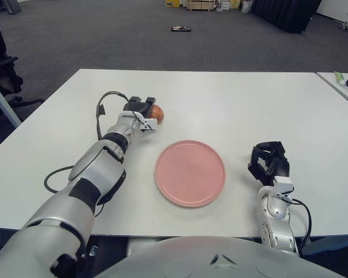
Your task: Put the apple into the plate.
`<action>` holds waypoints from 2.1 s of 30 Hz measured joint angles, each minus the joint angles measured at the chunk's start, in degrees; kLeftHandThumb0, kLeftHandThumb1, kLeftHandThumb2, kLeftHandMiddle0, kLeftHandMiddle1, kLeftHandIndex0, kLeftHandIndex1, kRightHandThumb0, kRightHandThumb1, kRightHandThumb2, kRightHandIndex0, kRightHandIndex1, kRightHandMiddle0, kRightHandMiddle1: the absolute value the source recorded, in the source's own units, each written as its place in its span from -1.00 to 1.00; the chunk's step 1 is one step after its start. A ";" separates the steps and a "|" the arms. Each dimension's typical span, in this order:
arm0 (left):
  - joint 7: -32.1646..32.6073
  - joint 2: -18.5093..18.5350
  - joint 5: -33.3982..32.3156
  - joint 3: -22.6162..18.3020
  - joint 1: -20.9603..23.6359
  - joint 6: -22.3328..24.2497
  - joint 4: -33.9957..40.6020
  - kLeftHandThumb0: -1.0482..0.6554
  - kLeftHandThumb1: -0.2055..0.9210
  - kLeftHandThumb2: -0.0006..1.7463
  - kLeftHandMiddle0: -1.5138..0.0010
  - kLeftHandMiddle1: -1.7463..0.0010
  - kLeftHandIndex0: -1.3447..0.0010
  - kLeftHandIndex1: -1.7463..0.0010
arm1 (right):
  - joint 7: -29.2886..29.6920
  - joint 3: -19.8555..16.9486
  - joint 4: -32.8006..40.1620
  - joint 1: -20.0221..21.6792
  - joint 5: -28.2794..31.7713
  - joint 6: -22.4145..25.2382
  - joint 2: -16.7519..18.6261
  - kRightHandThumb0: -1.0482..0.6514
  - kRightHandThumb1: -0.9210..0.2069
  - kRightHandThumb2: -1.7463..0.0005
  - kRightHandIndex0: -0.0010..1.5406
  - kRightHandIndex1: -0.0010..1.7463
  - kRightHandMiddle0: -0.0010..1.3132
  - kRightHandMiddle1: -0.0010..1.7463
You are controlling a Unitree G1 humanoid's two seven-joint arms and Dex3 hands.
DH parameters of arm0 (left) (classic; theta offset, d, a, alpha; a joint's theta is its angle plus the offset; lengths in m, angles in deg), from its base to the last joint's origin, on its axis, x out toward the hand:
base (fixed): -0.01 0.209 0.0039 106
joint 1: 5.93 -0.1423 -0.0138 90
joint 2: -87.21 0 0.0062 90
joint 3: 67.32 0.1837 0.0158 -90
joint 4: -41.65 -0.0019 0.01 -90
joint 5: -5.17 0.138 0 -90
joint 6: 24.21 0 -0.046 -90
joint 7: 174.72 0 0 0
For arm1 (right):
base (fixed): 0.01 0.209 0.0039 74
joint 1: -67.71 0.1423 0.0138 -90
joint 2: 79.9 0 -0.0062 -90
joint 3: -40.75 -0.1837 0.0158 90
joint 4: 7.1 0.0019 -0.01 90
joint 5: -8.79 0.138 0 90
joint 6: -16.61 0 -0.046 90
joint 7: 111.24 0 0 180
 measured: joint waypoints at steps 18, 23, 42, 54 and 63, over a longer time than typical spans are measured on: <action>7.12 -1.37 2.92 4.05 -1.13 3.50 -0.39 -0.61 0.12 0.03 0.95 -0.18 1.00 0.05 | -0.16 0.14 0.67 -0.86 1.48 -0.01 0.12 -0.21 -0.60 0.04 -0.24 0.52 -0.50 1.00; 9.30 -1.61 3.53 4.94 -1.53 4.02 -0.51 -0.56 0.05 0.10 0.90 -0.23 1.00 -0.09 | -0.16 0.26 0.68 -0.98 1.49 -0.03 0.13 -0.21 -0.60 0.04 -0.25 0.52 -0.50 1.00; 11.34 -2.50 2.65 3.74 -2.16 4.01 -0.78 -0.51 -0.11 0.19 0.82 -0.43 1.00 -0.32 | -0.09 0.39 0.73 -1.37 1.51 -0.29 0.17 -0.21 -0.59 0.03 -0.24 0.52 -0.50 1.00; 4.92 -4.52 -10.02 -8.94 -2.68 2.06 -0.26 -0.38 -0.24 0.34 0.57 -0.87 0.72 -0.97 | -0.13 0.37 0.86 -1.49 1.66 -0.60 0.18 -0.21 -0.60 0.04 -0.23 0.51 -0.50 1.00; -0.04 -5.83 -19.28 -18.82 -2.56 3.41 0.40 -0.38 -0.14 0.46 0.24 -0.99 0.15 -1.00 | -0.18 0.39 0.86 -1.53 1.74 -1.22 0.18 -0.21 -0.61 0.05 -0.24 0.51 -0.51 1.00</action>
